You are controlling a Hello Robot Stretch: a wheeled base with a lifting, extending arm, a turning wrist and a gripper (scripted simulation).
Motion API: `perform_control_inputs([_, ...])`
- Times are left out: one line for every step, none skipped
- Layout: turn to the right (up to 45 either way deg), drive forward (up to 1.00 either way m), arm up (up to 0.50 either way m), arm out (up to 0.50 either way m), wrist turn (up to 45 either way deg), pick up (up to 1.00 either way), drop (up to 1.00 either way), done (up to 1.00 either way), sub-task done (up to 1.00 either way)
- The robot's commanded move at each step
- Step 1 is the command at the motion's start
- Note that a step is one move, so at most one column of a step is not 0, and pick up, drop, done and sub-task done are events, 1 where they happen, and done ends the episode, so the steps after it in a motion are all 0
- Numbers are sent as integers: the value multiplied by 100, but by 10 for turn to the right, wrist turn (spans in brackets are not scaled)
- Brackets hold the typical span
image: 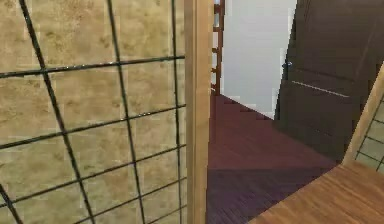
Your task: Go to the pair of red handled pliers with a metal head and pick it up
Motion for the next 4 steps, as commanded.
perform_control_inputs([450, 0, 0, 0, 0, 0, 0, 0, 0])
perform_control_inputs([240, 0, 0, 0, 0, 0, 0, 0, 0])
perform_control_inputs([0, 100, 0, 0, 0, 0, 0, 0, 0])
perform_control_inputs([30, 0, 0, 0, 0, 0, 0, 0, 0])
